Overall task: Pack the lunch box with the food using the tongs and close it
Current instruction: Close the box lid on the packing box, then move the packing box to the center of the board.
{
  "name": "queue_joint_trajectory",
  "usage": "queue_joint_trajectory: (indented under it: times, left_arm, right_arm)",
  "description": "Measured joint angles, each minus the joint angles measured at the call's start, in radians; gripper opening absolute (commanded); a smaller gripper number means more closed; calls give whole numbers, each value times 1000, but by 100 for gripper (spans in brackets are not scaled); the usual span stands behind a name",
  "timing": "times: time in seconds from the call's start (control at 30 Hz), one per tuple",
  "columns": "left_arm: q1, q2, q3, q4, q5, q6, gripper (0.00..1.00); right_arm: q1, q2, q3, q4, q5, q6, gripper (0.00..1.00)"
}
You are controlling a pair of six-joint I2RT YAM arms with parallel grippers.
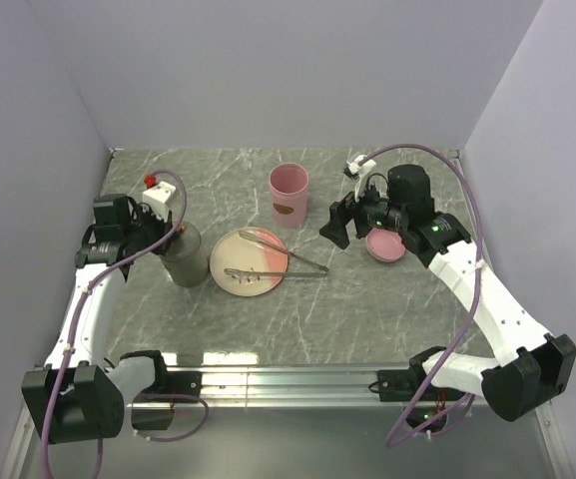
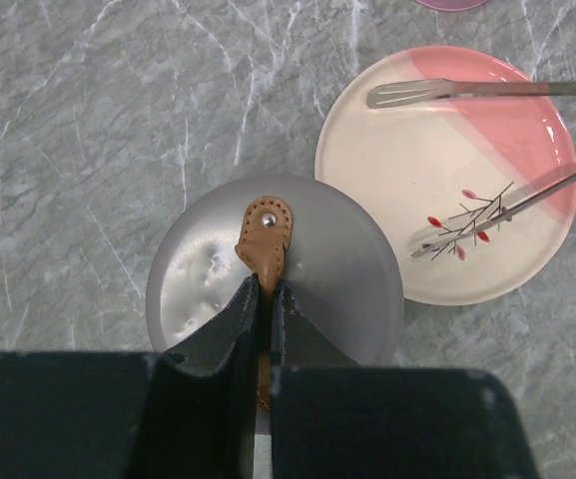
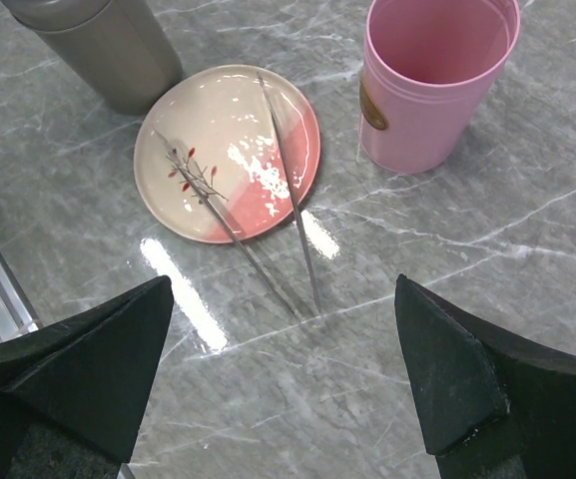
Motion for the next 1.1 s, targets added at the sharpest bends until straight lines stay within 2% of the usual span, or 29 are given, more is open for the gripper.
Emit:
queue_joint_trajectory:
  times: [0.13, 0.17, 0.23, 0.27, 0.37, 0.47, 0.77, 0.97, 1.1]
  left_arm:
    - [0, 0, -1, -1, 6, 16, 1]
    - [0, 0, -1, -1, 8, 21, 3]
    - [0, 0, -1, -3, 11, 28, 12]
    - [0, 0, 0, -5, 12, 33, 21]
    - [0, 6, 11, -21, 13, 51, 38]
    - [0, 19, 39, -63, 14, 50, 47]
    - [0, 60, 222, -189, 56, -27, 53]
    - [0, 90, 340, -154, 70, -111, 45]
    - [5, 192, 392, -146, 51, -161, 43]
  right_arm:
    - [-1, 2, 0, 0, -1, 0, 98]
    - [-1, 2, 0, 0, -1, 0, 98]
    - [-1, 3, 0, 0, -2, 0, 98]
    - [-1, 4, 0, 0, -3, 0, 98]
    - [-1, 9, 0, 0, -5, 0, 98]
    - [-1, 13, 0, -1, -5, -1, 98]
    - [-1, 13, 0, -6, -8, -1, 98]
    - [-1, 13, 0, -9, -11, -5, 98]
    - [-1, 13, 0, -13, -12, -5, 98]
